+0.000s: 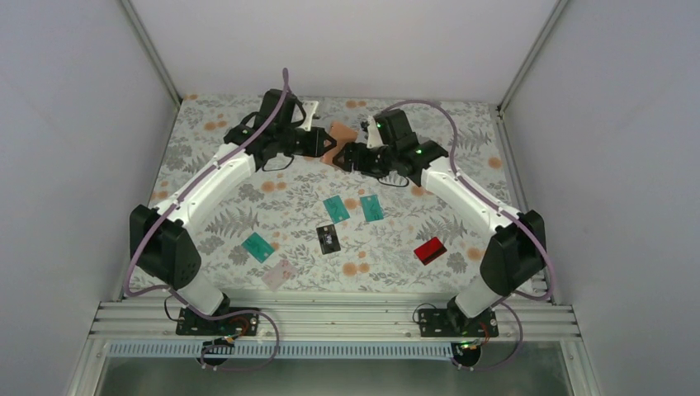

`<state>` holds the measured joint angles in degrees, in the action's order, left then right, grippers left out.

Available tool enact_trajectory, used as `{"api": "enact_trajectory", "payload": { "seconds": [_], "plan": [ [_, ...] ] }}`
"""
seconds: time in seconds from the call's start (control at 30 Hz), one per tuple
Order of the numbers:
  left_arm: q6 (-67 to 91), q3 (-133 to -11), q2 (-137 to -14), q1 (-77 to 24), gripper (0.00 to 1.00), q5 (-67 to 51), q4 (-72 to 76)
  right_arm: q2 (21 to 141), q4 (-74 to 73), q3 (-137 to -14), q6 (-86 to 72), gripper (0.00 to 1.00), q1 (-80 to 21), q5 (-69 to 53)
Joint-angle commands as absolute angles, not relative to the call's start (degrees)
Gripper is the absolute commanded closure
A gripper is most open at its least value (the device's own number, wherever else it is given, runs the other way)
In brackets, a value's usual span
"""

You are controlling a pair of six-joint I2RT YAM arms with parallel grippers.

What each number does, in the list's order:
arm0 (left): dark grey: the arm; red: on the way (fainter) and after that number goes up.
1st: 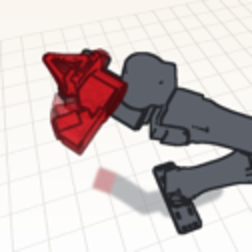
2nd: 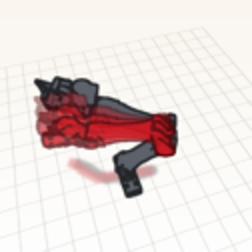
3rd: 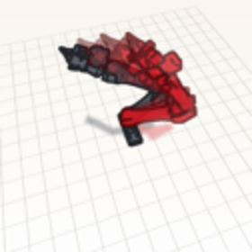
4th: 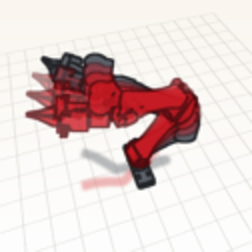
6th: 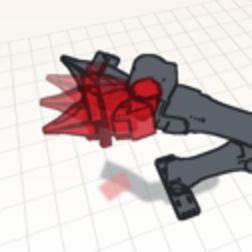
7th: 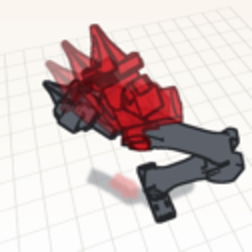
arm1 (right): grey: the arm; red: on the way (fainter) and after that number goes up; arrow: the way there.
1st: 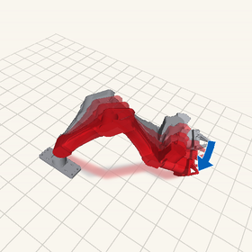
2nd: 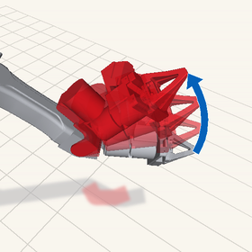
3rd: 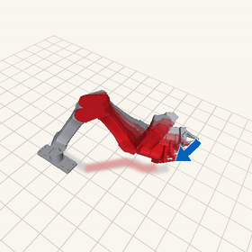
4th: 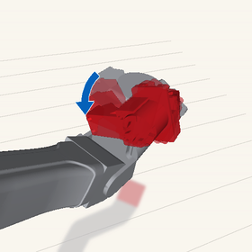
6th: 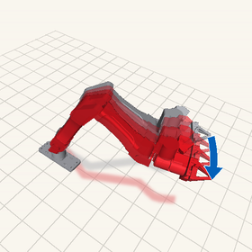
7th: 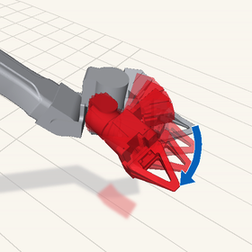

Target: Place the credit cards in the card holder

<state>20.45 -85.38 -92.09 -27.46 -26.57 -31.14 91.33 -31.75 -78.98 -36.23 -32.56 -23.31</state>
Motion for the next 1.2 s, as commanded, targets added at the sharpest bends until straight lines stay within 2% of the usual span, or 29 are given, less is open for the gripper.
{"api": "enact_trajectory", "payload": {
  "seconds": [0.0, 0.27, 0.63, 1.07, 1.17],
  "plan": [
    [22.31, -86.91, -91.39, -28.14, 0.98, -24.80, -33.42, 90.62, -31.06, -82.54, -37.83, 0.29, -32.83, -17.87],
    [22.67, -88.85, -91.72, -28.80, 0.98, -24.60, -33.82, 90.75, -32.08, -83.22, -37.40, 0.33, -32.79, -17.85],
    [22.91, -90.36, -91.46, -31.99, 0.98, -22.21, -35.94, 90.57, -33.56, -82.98, -38.55, 0.45, -32.79, -10.31],
    [22.98, -91.71, -91.08, -33.48, 0.98, -21.63, -37.99, 90.98, -37.34, -81.97, -37.40, 0.49, -32.59, -4.11],
    [22.53, -92.00, -90.63, -33.50, 0.98, -21.21, -38.89, 92.01, -37.09, -78.44, -37.79, 0.48, -28.89, -5.97]
  ]
}}
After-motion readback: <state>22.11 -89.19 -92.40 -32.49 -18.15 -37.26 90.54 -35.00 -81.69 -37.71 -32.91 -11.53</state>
